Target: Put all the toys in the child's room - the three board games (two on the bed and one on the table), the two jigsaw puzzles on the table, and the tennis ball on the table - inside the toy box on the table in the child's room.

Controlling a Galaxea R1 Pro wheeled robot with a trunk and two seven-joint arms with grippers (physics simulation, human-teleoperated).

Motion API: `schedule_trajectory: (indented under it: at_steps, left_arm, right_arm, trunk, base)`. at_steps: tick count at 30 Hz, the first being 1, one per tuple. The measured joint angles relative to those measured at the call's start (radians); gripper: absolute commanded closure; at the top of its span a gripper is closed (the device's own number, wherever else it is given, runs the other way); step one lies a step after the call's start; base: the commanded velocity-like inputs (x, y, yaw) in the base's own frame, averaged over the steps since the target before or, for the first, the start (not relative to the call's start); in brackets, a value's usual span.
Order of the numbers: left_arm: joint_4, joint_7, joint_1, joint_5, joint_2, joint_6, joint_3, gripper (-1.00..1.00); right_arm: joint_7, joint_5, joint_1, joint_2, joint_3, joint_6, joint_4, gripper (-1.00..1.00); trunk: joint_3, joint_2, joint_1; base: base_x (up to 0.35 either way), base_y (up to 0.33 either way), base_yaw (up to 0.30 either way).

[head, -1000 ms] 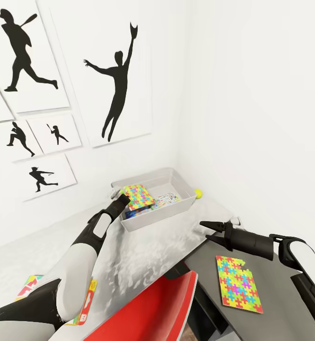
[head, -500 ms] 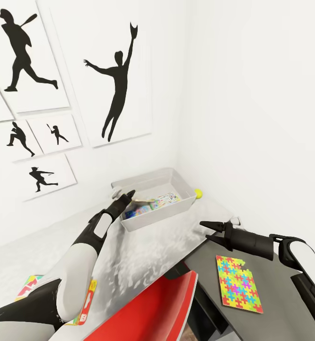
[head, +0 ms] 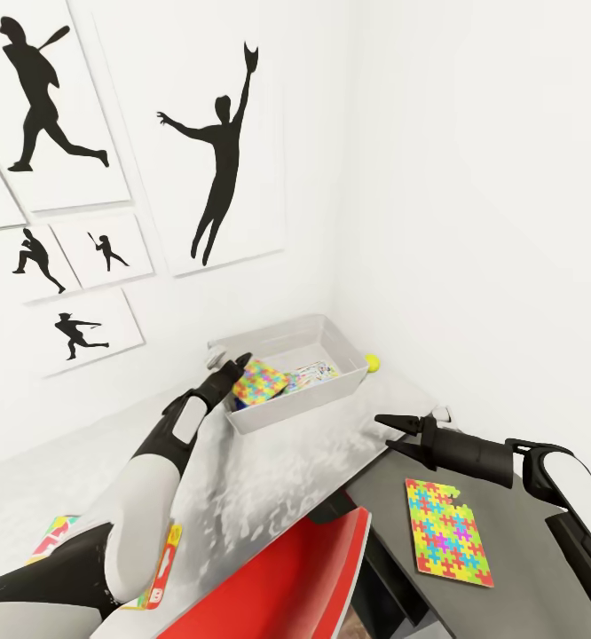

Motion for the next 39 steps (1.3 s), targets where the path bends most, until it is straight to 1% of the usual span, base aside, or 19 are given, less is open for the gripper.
schedule_trajectory:
  at_steps: [2, 3, 4, 7, 10, 12, 14, 18, 19, 20, 22, 23, 26, 29, 30, 31, 32, 36, 39]
  left_arm:
    - [-0.03, -0.001, 0.0, 0.003, 0.001, 0.05, 0.001, -1.0]
    - [-0.044, -0.001, 0.0, 0.004, 0.002, 0.085, 0.002, -1.0]
    - [-0.064, -0.002, 0.0, 0.006, 0.003, 0.139, 0.005, -1.0]
    - [-0.088, -0.003, 0.0, 0.008, 0.003, 0.21, 0.008, -1.0]
    - [-0.097, -0.004, 0.0, 0.01, 0.004, 0.258, 0.009, -1.0]
    - [-0.1, -0.009, 0.0, 0.011, 0.005, 0.305, 0.01, -1.0]
    - [-0.106, -0.042, 0.0, 0.013, 0.005, 0.367, 0.013, -1.0]
    - [-0.151, -0.176, 0.001, 0.014, 0.008, 0.471, 0.022, -1.0]
    - [-0.164, -0.201, 0.002, 0.013, 0.015, 0.487, 0.022, -1.0]
    - [-0.174, -0.218, 0.003, 0.014, 0.028, 0.498, 0.022, -1.0]
    - [-0.185, -0.241, 0.008, 0.015, 0.066, 0.509, 0.022, -1.0]
    - [-0.189, -0.258, 0.01, 0.015, 0.094, 0.513, 0.021, -1.0]
    - [-0.192, -0.304, 0.017, 0.012, 0.164, 0.544, 0.023, -1.0]
    - [-0.193, -0.355, 0.032, 0.012, 0.257, 0.602, 0.023, -1.0]
    - [-0.193, -0.383, 0.042, 0.011, 0.304, 0.616, 0.021, -1.0]
    - [-0.193, -0.402, 0.051, 0.01, 0.337, 0.621, 0.021, -1.0]
    - [-0.193, -0.42, 0.061, 0.007, 0.363, 0.625, 0.02, -1.0]
    - [-0.193, -0.483, 0.118, 0.005, 0.448, 0.631, 0.019, -1.0]
    - [-0.193, -0.557, 0.178, 0.002, 0.494, 0.633, 0.02, -1.0]
  right_arm:
    - [0.0, 0.0, 0.0, 0.0, 0.0, 0.0, 0.0, -1.0]
    - [0.0, 0.0, 0.0, 0.0, 0.0, 0.0, 0.0, -1.0]
    - [0.0, 0.0, 0.0, 0.0, 0.0, 0.0, 0.0, -1.0]
    - [0.0, 0.0, 0.0, 0.0, 0.0, 0.0, 0.0, -1.0]
    - [0.0, 0.0, 0.0, 0.0, 0.001, 0.0, 0.0, -1.0]
    - [0.0, 0.0, 0.0, 0.0, 0.001, 0.0, -0.001, -1.0]
    - [0.0, 0.0, 0.0, 0.0, 0.0, 0.0, -0.001, -1.0]
    - [0.0, 0.0, 0.0, 0.0, -0.001, 0.0, -0.003, -1.0]
    - [0.001, 0.0, 0.0, 0.001, -0.001, 0.0, -0.003, -1.0]
    - [0.001, 0.0, 0.0, 0.001, -0.001, 0.0, -0.003, -1.0]
    - [0.002, 0.0, 0.0, 0.001, -0.002, 0.0, -0.003, -1.0]
    - [0.003, 0.0, 0.0, 0.001, -0.003, 0.0, -0.003, -1.0]
    - [0.006, 0.0, 0.0, 0.0, -0.008, 0.0, -0.005, -1.0]
    - [0.008, 0.0, 0.0, 0.0, -0.011, 0.0, -0.008, -1.0]
    - [0.01, 0.0, 0.0, -0.001, -0.013, 0.0, -0.01, -1.0]
    - [0.012, 0.0, 0.0, -0.001, -0.016, 0.0, -0.011, -1.0]
    - [0.014, -0.001, 0.0, -0.001, -0.02, 0.0, -0.011, -1.0]
    - [0.018, -0.002, 0.0, -0.002, -0.026, 0.0, -0.012, -1.0]
    - [0.018, -0.002, 0.0, -0.002, -0.026, 0.0, -0.012, -1.0]
  trunk:
    - [0.0, 0.0, 0.0]
    - [0.0, 0.0, 0.0]
    - [0.0, 0.0, 0.0]
    - [0.0, 0.0, 0.0]
    - [0.0, 0.0, 0.0]
    - [0.0, 0.0, 0.0]
    - [0.0, 0.0, 0.0]
    - [0.0, 0.0, 0.0]
    - [0.0, 0.0, 0.0]
    - [0.001, 0.0, 0.0]
    - [0.003, 0.0, 0.0]
    - [0.004, 0.0, 0.0]
    - [0.007, 0.0, 0.0]
    - [0.011, 0.0, 0.0]
    - [0.012, 0.0, 0.0]
    - [0.014, 0.0, 0.0]
    - [0.015, 0.0, 0.0]
    - [0.021, 0.0, 0.0]
    - [0.025, 0.0, 0.001]
  base:
    - [0.0, 0.0, 0.0]
    - [0.0, 0.0, 0.0]
    - [0.0, 0.0, 0.0]
    - [0.0, 0.0, 0.0]
    - [0.0, 0.0, 0.0]
    - [0.0, 0.0, 0.0]
    - [0.0, 0.0, 0.0]
    - [0.0, 0.0, -0.002]
    - [0.0, 0.0, -0.05]
    - [0.0, 0.0, -0.085]
    - [0.0, 0.0, -0.131]
    - [0.0, 0.0, -0.16]
    - [0.0, 0.0, -0.173]
    - [0.0, 0.0, -0.18]
    - [0.0, 0.0, -0.178]
    - [0.0, 0.0, -0.169]
    - [-0.009, 0.0, -0.162]
    - [-0.129, 0.0, -0.148]
    - [-0.274, 0.0, -0.091]
